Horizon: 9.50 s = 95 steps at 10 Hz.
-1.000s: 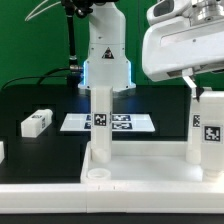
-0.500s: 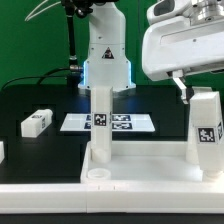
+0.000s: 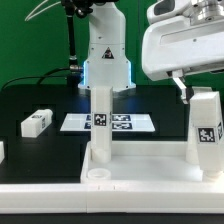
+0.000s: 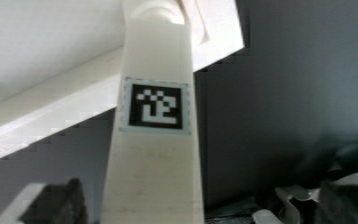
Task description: Assemble desk
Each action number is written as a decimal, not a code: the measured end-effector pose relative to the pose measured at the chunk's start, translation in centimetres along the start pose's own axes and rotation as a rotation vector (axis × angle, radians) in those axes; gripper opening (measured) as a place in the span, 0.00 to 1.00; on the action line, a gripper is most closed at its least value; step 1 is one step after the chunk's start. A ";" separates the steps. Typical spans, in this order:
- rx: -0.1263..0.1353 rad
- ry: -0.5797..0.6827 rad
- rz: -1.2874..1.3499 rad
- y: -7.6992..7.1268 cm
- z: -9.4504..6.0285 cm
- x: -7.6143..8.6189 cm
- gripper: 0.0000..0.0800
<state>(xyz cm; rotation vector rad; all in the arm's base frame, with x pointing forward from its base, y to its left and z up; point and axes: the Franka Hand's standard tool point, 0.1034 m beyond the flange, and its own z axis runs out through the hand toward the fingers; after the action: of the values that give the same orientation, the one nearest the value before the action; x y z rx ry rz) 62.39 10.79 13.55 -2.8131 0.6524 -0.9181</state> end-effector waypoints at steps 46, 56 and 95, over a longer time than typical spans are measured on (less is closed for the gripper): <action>-0.328 -0.468 0.879 -1.1 2.0 -1.3 0.77; -0.214 -0.518 0.202 -0.8 2.3 0.0 0.51; -0.323 -0.383 1.168 1.7 2.7 0.5 0.37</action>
Offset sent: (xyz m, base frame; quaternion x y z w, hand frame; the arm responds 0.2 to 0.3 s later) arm 0.0021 -0.0367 0.0298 -0.0386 -0.1529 -0.0153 0.9874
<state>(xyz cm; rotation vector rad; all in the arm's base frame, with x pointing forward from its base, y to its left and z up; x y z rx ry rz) 63.72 9.02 11.25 -2.0330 2.1017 -0.0442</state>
